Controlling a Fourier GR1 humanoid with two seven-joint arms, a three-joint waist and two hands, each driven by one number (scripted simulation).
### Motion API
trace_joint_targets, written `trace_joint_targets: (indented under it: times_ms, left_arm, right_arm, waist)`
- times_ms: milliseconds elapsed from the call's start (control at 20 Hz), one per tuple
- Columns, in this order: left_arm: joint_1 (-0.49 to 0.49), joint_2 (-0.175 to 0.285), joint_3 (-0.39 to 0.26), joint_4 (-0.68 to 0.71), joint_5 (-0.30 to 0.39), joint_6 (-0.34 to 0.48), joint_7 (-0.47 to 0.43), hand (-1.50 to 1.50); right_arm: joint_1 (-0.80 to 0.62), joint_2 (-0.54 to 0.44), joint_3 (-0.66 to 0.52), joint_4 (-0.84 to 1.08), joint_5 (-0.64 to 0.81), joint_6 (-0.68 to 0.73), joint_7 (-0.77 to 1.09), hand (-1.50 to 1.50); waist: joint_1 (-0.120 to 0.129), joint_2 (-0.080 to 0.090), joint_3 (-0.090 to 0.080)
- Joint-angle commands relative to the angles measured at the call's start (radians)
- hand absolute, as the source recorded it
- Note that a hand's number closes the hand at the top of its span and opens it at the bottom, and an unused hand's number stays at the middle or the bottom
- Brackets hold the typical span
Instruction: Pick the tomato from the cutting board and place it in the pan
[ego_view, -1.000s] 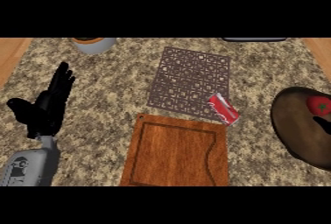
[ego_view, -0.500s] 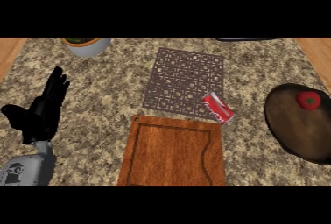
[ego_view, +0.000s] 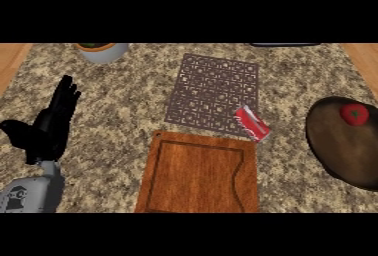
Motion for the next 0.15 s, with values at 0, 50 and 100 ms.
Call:
trace_joint_targets:
  times_ms: [0, 50, 100]
  left_arm:
    - [0.028, -0.005, -0.008, 0.002, 0.001, -0.016, -0.039, 0.0]
    - [0.005, -0.008, -0.027, -0.059, -0.007, -0.002, 0.053, 0.0]
    - [-0.021, -0.005, -0.013, 0.006, -0.016, 0.003, 0.008, 0.0]
  right_arm:
    - [0.202, 0.049, 0.151, -0.221, -0.039, -0.108, 0.04, -1.5]
    - [0.229, 0.049, 0.116, -0.195, -0.053, -0.079, -0.008, -1.5]
    - [0.162, 0.05, 0.174, -0.243, 0.027, -0.166, 0.097, -1.5]
  waist:
    - [0.008, 0.003, 0.001]
    - [0.017, 0.003, 0.002]
    - [0.023, 0.006, 0.002]
